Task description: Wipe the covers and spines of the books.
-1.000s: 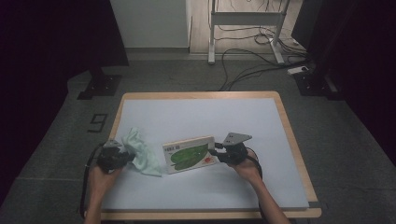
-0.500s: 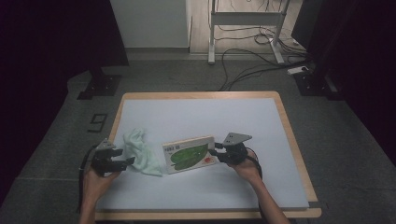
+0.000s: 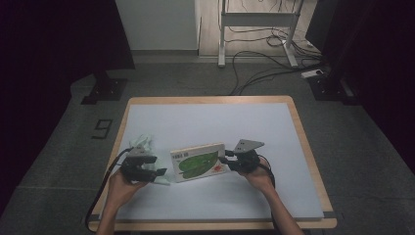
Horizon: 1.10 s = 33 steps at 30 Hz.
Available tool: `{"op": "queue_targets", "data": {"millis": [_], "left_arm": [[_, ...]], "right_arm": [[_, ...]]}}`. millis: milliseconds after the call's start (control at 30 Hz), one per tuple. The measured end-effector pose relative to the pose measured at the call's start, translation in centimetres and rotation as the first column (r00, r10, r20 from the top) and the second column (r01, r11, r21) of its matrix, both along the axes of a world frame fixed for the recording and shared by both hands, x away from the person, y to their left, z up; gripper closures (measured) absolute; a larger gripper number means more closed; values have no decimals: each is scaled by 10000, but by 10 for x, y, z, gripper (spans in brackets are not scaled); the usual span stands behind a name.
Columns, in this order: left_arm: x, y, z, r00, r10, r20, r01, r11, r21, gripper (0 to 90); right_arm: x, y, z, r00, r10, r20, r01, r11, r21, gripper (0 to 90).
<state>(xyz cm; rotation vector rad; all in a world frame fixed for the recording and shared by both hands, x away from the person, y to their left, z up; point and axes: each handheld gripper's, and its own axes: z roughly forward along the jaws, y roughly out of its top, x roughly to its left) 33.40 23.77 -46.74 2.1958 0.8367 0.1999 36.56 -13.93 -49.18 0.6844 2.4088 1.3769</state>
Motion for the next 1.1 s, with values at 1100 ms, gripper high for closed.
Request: {"op": "queue_targets", "data": {"millis": [1100], "left_arm": [[-21,-33,-10,9913,-1316,-95,1303,9876,-872,578]], "right_arm": [[-24,1,13,9912,465,-1241,-480,9988,-94,431]]}}
